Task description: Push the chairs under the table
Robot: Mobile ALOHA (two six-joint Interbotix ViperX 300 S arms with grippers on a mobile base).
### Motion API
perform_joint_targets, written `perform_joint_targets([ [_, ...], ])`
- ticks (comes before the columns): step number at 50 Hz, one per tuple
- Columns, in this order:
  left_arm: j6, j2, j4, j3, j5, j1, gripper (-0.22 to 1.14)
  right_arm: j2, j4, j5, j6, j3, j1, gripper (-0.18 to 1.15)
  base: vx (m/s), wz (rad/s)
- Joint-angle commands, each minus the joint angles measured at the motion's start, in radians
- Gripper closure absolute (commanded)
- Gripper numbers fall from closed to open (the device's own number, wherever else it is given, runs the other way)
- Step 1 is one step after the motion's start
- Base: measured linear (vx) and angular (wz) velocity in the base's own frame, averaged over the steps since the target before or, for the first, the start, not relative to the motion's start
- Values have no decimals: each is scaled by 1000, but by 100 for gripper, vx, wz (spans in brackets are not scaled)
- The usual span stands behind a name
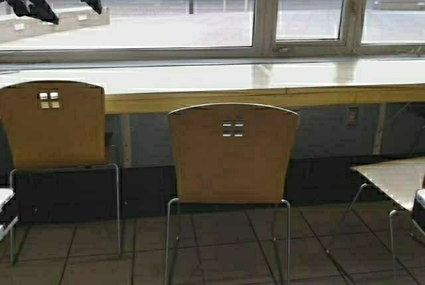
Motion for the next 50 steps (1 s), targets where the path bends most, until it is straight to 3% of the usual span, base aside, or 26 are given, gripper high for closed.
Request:
perform_joint_targets([
  [1,-2,-12,-2,-12,-6,0,-8,-11,23,2,6,-29,3,3,12,-27],
  [25,0,-2,-2,-14,-6,0,-8,26,37,11,9,-37,2,3,17,-10],
  [43,-26,94,-9,-18,-8,0,-8,60,64,77,11,-40,2,3,24,13],
  [50,-72,91,-11,-18,-6,2,-8,69,138,94,11,-43,2,3,28,20],
])
